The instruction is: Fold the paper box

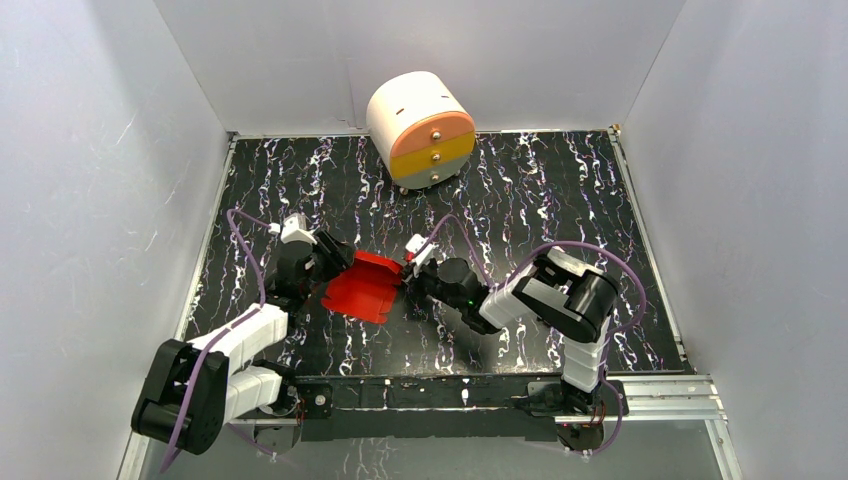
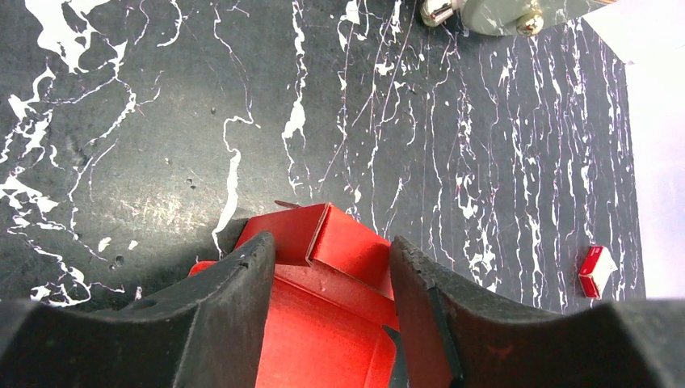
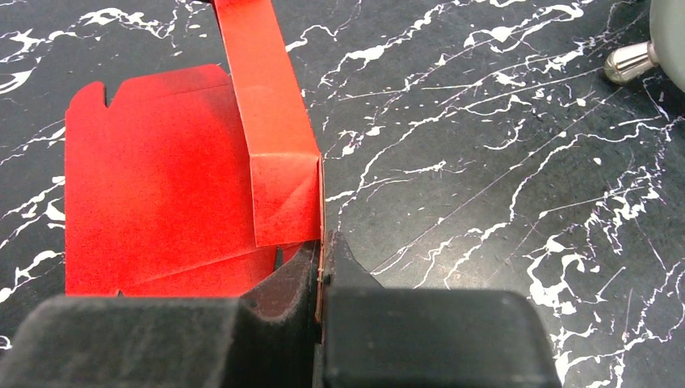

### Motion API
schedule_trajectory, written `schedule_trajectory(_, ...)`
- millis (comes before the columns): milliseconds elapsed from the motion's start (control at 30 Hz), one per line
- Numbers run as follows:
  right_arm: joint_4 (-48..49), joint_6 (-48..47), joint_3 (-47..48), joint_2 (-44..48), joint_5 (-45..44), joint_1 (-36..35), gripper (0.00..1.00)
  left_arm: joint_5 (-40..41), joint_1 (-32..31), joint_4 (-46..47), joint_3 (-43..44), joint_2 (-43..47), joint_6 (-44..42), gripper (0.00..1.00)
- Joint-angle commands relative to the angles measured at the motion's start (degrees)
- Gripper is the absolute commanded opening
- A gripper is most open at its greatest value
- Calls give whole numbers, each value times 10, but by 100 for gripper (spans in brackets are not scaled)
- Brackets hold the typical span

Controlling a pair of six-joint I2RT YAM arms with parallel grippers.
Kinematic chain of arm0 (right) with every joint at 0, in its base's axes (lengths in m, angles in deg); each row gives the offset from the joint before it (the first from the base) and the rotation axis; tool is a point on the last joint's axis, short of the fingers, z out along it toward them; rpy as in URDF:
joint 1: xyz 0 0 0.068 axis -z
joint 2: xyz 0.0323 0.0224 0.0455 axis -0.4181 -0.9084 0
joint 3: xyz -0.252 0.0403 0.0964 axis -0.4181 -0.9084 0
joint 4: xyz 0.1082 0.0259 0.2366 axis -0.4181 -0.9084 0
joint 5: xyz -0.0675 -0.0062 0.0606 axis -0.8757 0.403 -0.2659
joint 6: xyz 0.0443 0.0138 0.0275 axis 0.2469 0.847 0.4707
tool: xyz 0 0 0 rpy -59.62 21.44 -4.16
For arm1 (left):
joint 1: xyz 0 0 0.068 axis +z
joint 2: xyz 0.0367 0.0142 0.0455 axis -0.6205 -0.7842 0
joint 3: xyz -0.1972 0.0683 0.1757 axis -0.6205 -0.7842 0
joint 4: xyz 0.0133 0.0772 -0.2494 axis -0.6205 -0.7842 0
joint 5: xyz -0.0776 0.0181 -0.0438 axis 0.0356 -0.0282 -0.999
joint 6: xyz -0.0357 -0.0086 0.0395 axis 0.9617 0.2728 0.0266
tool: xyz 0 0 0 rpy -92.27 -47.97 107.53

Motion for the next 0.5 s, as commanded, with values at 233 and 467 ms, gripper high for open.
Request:
schedule_trajectory(233,-26,25,45,-2,-112,3,0,-90,-1,32,-19,25,51,46)
schedule_trajectory(467,-57,-11,49,12,-45,14,0,-90,-1,-13,-12,67,44,51)
